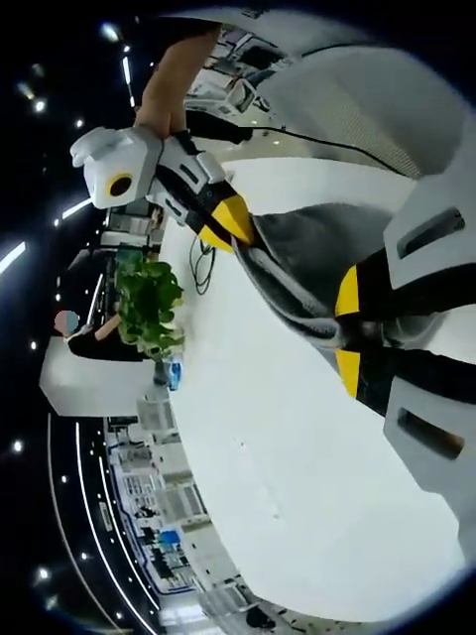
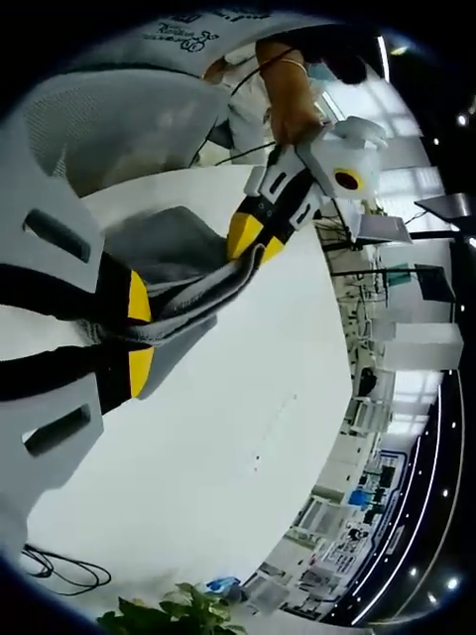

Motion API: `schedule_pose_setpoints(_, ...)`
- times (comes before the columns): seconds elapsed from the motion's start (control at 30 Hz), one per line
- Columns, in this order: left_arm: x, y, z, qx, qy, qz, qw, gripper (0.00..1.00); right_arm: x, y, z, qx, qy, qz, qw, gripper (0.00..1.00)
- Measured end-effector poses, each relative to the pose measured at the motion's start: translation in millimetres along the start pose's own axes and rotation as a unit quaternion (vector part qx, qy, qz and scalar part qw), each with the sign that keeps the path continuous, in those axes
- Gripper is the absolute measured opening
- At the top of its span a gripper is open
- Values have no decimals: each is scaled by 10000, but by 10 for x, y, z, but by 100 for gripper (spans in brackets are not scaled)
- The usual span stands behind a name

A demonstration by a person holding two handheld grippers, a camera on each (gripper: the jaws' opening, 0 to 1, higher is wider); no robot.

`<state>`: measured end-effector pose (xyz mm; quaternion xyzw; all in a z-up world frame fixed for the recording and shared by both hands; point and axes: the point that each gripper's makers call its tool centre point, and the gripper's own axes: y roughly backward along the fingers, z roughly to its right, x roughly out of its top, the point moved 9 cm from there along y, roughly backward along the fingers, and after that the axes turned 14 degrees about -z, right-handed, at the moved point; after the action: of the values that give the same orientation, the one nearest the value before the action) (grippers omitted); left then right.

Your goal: Fold the towel on the table until its edges align and the towel forms a compact rectangular stack.

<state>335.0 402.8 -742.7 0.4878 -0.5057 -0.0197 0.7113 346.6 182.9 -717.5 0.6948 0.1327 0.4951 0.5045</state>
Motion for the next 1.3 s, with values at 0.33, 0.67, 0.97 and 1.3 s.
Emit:
schedule_pose_setpoints(0.33,-95,-351,-167,-249,-173,-497,9983,10,-90,-378,183,-26,-236,-202,9995,5)
schedule_pose_setpoints(0.67,-215,-621,-269,-224,-171,-853,9960,12,-179,-687,286,-33,-373,-311,9988,6)
schedule_pose_setpoints(0.97,-323,-750,-343,-19,47,-1014,9948,20,-154,-826,367,-181,-422,-303,9985,7)
schedule_pose_setpoints(1.3,-300,-683,-473,301,527,-859,9945,23,-100,-804,423,-381,-397,-237,9982,13)
